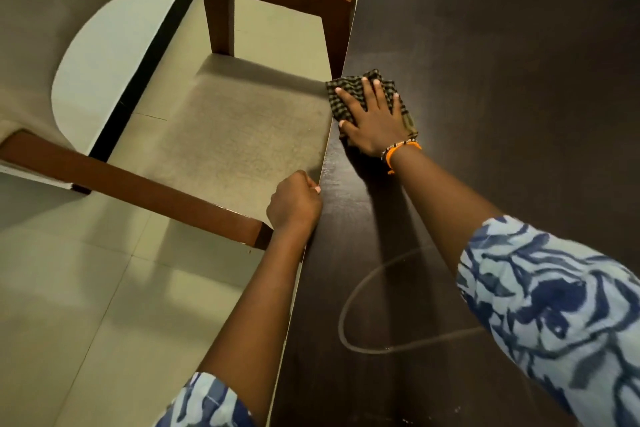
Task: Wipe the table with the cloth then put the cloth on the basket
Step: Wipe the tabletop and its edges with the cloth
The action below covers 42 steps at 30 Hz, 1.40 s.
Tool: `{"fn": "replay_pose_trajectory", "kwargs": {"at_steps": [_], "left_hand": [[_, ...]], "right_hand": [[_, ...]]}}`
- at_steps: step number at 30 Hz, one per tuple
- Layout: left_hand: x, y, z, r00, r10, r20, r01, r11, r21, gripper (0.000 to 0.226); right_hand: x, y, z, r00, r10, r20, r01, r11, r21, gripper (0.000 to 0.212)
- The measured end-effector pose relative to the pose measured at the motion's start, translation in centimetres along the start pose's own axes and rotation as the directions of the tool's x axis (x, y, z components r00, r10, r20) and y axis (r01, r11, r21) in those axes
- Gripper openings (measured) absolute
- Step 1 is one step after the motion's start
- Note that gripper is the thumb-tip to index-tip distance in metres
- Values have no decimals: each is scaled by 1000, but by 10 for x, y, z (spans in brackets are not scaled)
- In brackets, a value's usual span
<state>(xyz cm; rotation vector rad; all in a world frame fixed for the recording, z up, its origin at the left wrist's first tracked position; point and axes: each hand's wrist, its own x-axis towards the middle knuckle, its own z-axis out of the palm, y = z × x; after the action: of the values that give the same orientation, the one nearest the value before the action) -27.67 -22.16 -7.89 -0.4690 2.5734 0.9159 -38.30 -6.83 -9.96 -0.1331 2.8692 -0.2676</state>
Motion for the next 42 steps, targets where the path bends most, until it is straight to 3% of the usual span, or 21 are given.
{"fn": "replay_pose_trajectory", "kwargs": {"at_steps": [7, 12, 14, 18, 23, 28, 32, 35, 37, 40, 42], "left_hand": [[-37, -21, 0, 998, -67, -20, 64, 990, -129, 30], [-53, -23, -3, 998, -63, -27, 61, 996, -61, 28], [-54, -22, -3, 998, -55, -28, 54, 997, -59, 27], [-53, -20, 0, 999, -39, -17, 39, 999, -32, 20], [-47, -25, 5, 999, -32, 6, 32, 991, -132, 12], [-31, -32, 2, 991, -60, 118, 90, 959, -269, 8], [-29, -38, 5, 985, -73, 158, 123, 934, -335, 6], [-35, -36, 7, 977, -95, 191, 168, 892, -418, 19], [-40, -34, 6, 986, -84, 144, 138, 895, -424, 31], [-46, -32, 2, 999, -25, 28, 31, 965, -262, 43], [-52, -27, 3, 997, 72, -41, -75, 995, -66, 50]], "right_hand": [[-115, -44, 40, 944, -329, 5, 329, 944, -22, 53], [-144, -35, 43, 936, -351, 2, 351, 936, -18, 57], [-149, -22, 42, 965, -261, -38, 261, 965, -4, 58], [-171, 29, 39, 989, 55, -138, -48, 997, 52, 60], [-196, 90, 32, 885, 415, -213, -391, 909, 146, 56], [-185, 54, 39, 787, 577, -219, -544, 816, 195, 60], [-164, -19, 50, 889, 400, -223, -375, 915, 147, 58], [-153, -68, 58, 981, 127, -145, -110, 987, 118, 56], [-151, -74, 60, 992, -25, -120, 33, 997, 72, 54], [-153, -54, 58, 985, -122, -120, 127, 992, 29, 57], [-159, -35, 56, 988, -88, -123, 92, 996, 22, 58]]}}
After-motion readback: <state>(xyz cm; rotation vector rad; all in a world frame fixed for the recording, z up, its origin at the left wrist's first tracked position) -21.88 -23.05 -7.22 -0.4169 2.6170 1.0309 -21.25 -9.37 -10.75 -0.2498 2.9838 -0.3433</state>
